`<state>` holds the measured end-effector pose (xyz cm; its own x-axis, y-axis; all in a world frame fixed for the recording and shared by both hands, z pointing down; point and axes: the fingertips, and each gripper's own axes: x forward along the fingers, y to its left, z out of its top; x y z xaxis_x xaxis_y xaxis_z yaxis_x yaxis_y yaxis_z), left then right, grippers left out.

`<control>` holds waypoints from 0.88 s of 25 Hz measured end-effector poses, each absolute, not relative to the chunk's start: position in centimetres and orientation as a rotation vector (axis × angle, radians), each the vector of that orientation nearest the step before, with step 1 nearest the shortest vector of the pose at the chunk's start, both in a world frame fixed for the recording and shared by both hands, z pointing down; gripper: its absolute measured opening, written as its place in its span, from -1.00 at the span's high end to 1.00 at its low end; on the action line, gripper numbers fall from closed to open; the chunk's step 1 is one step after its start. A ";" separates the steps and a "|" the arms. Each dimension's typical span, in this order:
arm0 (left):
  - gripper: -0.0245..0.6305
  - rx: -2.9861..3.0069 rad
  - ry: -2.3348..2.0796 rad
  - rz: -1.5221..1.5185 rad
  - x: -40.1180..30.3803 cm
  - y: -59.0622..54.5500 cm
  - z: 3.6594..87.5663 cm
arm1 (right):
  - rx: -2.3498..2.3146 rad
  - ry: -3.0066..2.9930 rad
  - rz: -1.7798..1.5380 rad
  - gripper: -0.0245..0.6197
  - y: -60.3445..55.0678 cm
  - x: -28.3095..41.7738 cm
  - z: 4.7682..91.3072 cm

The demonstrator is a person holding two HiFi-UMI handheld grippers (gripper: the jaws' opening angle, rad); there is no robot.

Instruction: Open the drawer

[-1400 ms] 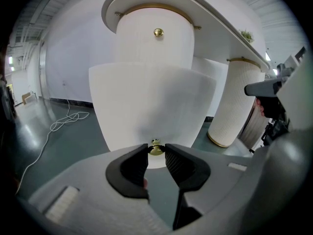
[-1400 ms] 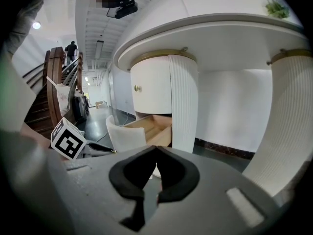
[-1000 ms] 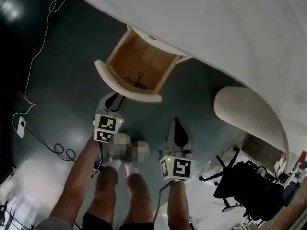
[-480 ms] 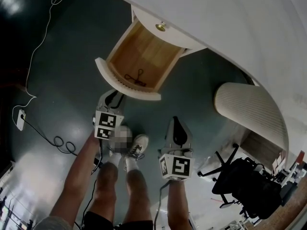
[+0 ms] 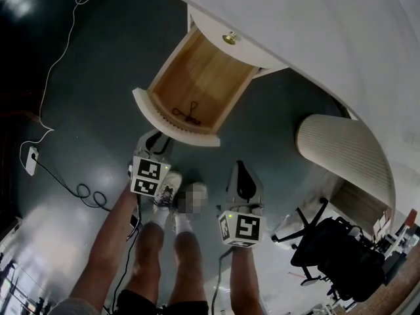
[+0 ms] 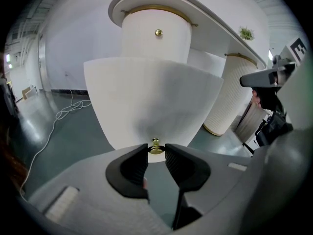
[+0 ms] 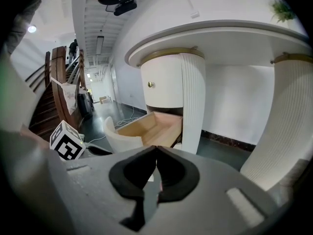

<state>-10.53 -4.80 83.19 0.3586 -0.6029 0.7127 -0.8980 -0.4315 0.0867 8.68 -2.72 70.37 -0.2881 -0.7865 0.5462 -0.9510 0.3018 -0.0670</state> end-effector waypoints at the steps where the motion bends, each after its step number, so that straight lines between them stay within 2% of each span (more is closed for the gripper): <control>1: 0.57 2.158 -1.299 0.839 -10.5 -4.7 83.2 | 1.549 -2.164 0.537 0.90 -2.8 8.6 70.3; 9: 0.60 2.140 -1.323 0.843 -11.1 -4.0 83.0 | 1.552 -2.168 0.525 0.90 -2.1 8.3 69.6; 11: 0.90 2.124 -1.356 0.860 -11.8 -3.9 83.1 | 1.557 -2.164 0.525 0.90 -1.9 8.4 69.6; 22: 0.90 2.133 -1.382 0.847 -13.0 -3.8 79.9 | 1.575 -2.148 0.534 0.90 -1.6 8.3 67.7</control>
<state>-12.98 -3.76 79.89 0.3064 -0.6372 0.7072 -0.9194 -0.3905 0.0465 8.32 -1.60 67.66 -0.2688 -0.7949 0.5439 -0.9571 0.2841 -0.0578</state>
